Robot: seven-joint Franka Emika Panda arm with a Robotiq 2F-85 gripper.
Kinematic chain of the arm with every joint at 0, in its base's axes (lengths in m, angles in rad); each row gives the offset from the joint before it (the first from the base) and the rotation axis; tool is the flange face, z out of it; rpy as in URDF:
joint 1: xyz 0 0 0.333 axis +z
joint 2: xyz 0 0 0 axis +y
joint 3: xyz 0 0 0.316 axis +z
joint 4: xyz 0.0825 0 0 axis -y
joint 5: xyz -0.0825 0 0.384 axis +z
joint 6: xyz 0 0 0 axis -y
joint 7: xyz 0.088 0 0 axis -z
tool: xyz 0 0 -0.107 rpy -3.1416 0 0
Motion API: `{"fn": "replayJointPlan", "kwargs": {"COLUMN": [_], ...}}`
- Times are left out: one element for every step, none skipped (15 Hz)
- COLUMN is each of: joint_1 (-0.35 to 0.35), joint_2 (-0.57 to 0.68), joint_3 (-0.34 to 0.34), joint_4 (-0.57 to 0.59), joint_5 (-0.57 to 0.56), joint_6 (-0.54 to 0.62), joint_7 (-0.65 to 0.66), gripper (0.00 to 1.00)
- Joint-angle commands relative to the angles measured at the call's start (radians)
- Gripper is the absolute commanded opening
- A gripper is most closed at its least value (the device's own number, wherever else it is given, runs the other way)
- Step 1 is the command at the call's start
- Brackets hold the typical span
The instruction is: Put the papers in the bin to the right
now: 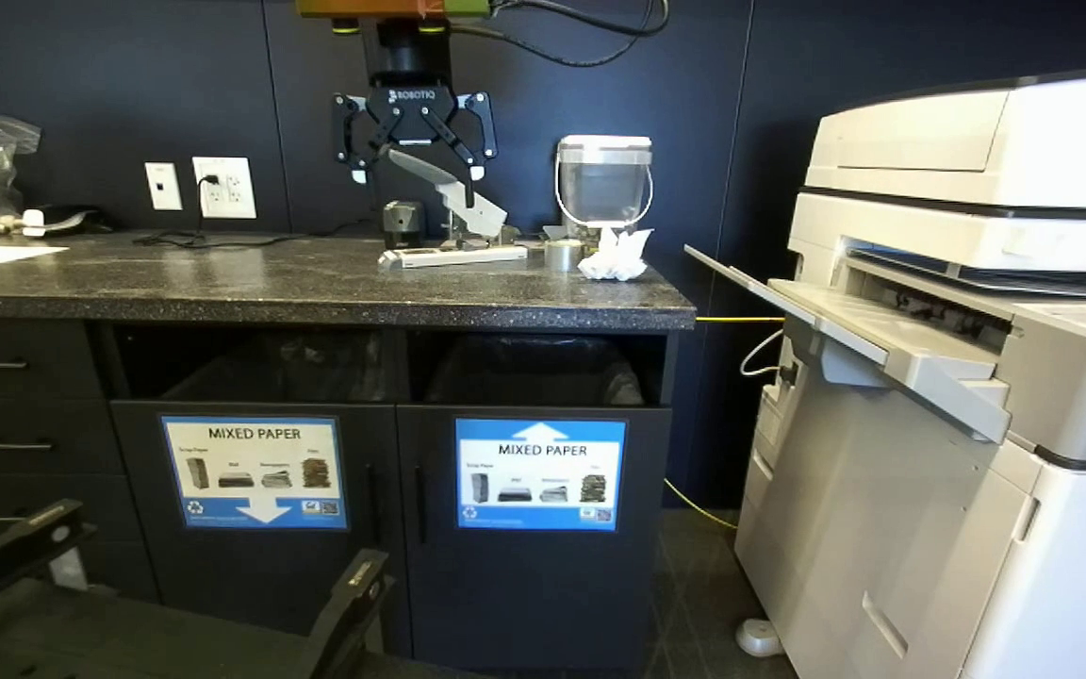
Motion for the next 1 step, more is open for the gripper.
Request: {"fn": "replayJointPlan", "kwargs": {"joint_1": [0.002], "joint_2": [-0.004], "joint_3": [-0.001], "joint_4": [-0.005], "joint_5": [0.0], "joint_6": [-0.002], "joint_7": [0.002], "gripper": [1.0]}}
